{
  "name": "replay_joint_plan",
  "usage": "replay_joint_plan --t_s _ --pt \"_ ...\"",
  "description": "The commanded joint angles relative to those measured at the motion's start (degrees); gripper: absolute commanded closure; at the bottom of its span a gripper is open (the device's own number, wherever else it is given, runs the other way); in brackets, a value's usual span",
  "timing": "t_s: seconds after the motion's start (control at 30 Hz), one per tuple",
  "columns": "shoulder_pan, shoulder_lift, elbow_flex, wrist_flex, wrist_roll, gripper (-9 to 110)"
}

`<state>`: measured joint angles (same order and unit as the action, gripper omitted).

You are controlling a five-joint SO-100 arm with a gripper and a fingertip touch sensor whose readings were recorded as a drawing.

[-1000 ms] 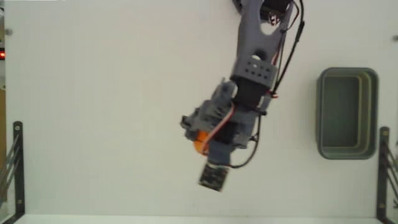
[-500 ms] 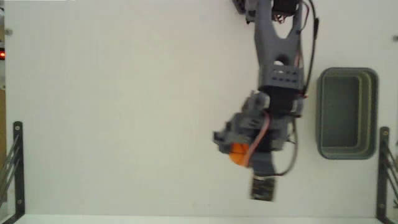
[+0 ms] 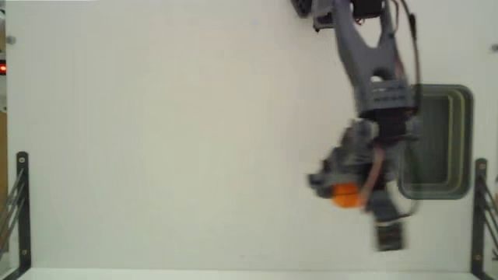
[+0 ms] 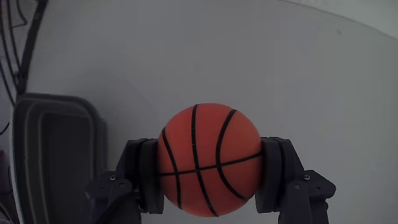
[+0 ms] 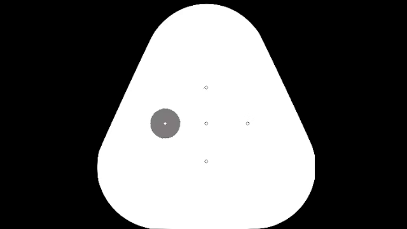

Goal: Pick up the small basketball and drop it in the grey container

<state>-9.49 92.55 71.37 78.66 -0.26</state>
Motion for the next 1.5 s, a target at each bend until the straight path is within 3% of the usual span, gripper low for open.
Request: replay_joint_plan --t_s 0.0,0.77,1.47 --pt "-4.3 1.4 -2.8 1.2 0.3 23" --pt "-23.3 0.7 -4.9 2.7 0.3 23" --pt "-27.9 0.6 -5.5 3.0 0.3 23"
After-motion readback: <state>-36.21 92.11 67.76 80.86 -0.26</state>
